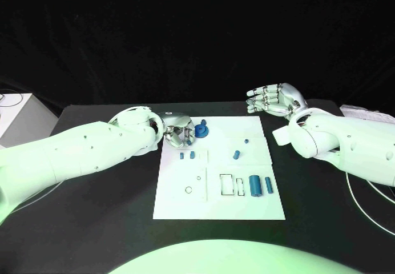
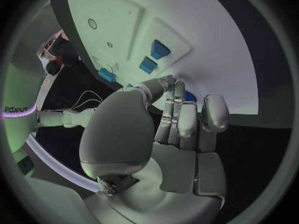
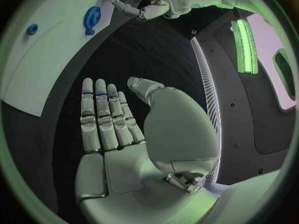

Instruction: Assemble the parts on the task board

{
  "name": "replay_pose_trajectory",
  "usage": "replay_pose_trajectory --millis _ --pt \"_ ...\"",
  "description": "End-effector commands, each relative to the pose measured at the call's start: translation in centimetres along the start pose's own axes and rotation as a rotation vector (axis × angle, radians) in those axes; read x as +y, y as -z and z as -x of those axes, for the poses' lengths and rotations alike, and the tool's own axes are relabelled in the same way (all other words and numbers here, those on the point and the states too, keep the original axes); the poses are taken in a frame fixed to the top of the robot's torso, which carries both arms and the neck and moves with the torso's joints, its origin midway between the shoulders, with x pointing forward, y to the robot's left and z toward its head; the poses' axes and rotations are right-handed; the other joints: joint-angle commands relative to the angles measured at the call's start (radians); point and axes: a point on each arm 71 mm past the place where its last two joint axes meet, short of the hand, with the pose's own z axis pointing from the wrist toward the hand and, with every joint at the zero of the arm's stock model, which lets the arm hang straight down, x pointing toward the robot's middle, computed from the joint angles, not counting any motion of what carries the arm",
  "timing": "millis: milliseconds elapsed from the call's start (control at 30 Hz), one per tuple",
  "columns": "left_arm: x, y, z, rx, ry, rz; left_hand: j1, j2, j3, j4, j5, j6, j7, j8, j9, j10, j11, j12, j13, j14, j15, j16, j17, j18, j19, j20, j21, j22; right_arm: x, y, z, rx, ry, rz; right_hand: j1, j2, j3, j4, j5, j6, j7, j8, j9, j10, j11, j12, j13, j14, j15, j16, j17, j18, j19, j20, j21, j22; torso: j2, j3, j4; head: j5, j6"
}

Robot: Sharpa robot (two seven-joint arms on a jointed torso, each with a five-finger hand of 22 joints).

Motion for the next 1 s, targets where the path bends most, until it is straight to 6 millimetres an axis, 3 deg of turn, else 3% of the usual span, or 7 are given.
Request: replay_pose_trajectory --millis 33,1000 --pt "0.21 0.07 -0.21 0.012 -0.011 0.016 -0.003 0.004 -0.003 -0.004 -0.005 0.007 0.000 0.006 0.003 0.006 0.000 -0.004 0.001 0.003 -0.001 0.004 0.001 -0.020 0.007 -0.001 0.005 0.002 0.10 0.00 -0.17 0.017 -0.002 0.013 -0.003 0.004 -0.001 -0.002 0.000 0.003 0.002 -0.006 -0.001 -0.004 0.000 -0.005 -0.001 0.003 0.003 -0.005 -0.001 0.005 0.006 0.003 -0.004 -0.001 0.000 0.0002 0.0002 0.000 0.000" --pt "-0.35 0.41 0.49 -0.071 0.042 -0.020 -0.004 0.005 -0.004 -0.009 -0.003 0.026 -0.004 0.004 0.010 0.023 -0.003 -0.011 0.005 0.016 -0.005 0.012 0.020 -0.026 0.028 -0.005 0.022 0.023 0.07 0.04 -0.11 0.016 -0.001 0.011 -0.003 0.004 -0.001 -0.002 0.000 0.004 0.001 -0.007 -0.002 -0.005 -0.001 -0.005 -0.001 0.004 0.003 -0.006 -0.004 0.005 0.007 0.003 -0.004 -0.005 0.000 0.0004 0.0005 -0.002 0.002"
